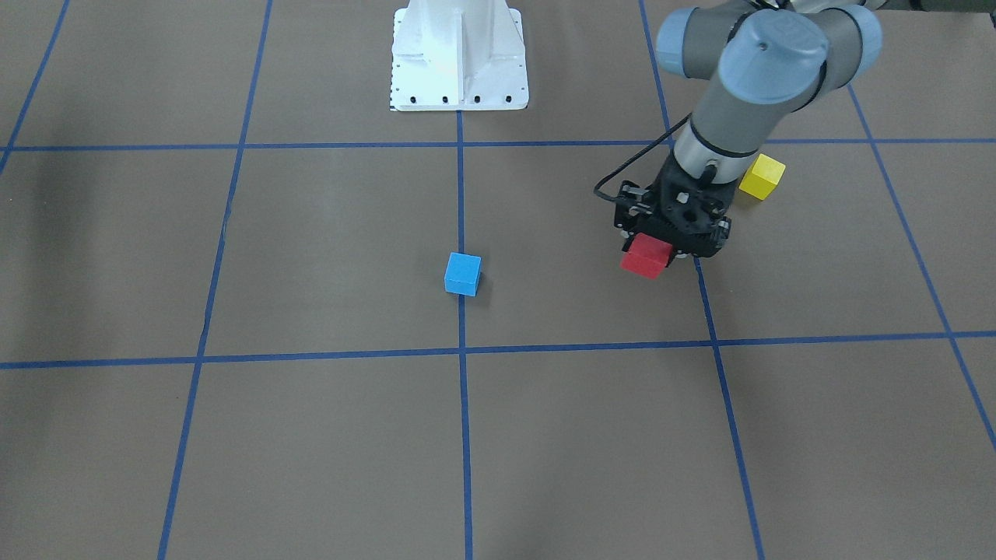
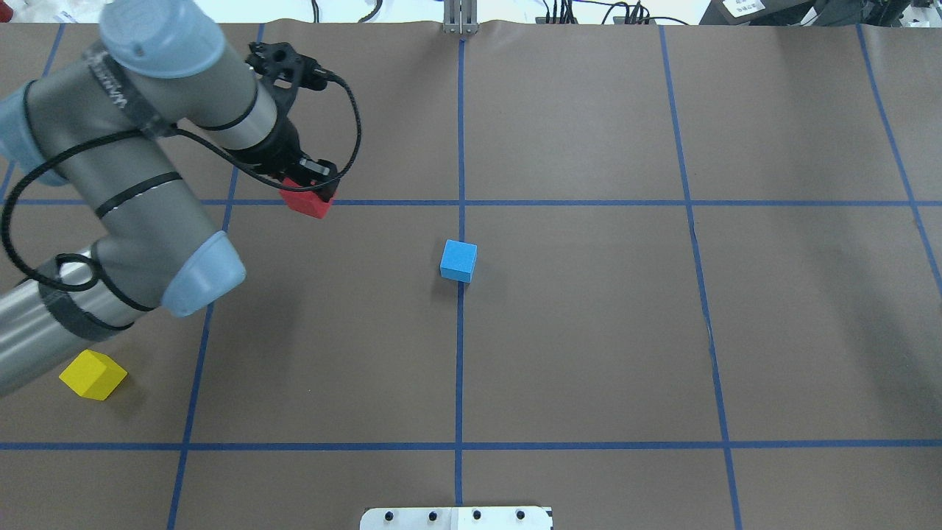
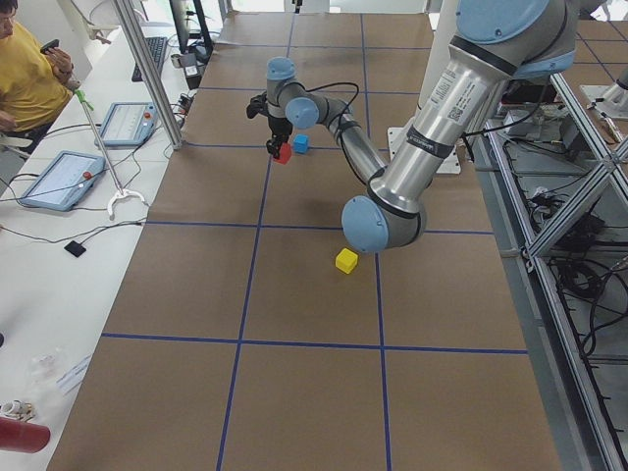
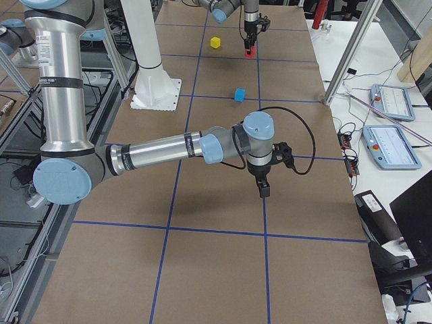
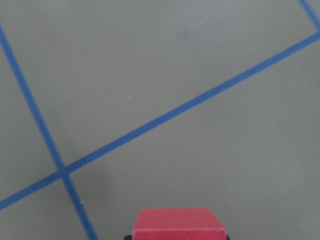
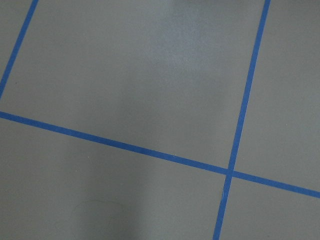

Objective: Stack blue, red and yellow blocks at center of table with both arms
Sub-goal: 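Lift the red cube with the left gripper and carry it above the blue cube, then set the red cube on the blue cube and open the left gripper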

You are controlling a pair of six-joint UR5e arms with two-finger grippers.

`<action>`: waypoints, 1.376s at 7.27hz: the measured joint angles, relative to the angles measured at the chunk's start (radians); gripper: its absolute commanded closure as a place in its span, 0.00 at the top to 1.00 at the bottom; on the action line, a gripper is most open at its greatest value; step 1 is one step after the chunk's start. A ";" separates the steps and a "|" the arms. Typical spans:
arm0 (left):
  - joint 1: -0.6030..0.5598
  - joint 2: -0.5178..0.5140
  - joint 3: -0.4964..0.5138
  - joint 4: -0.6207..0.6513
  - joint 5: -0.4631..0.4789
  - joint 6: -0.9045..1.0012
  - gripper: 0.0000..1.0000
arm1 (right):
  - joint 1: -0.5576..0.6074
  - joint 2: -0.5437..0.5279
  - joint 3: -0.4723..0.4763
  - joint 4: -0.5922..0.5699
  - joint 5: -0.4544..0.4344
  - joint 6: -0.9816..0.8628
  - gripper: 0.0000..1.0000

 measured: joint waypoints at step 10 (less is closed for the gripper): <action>0.203 -0.264 0.309 -0.050 0.153 -0.185 0.47 | 0.001 -0.005 0.000 0.000 -0.002 0.009 1.00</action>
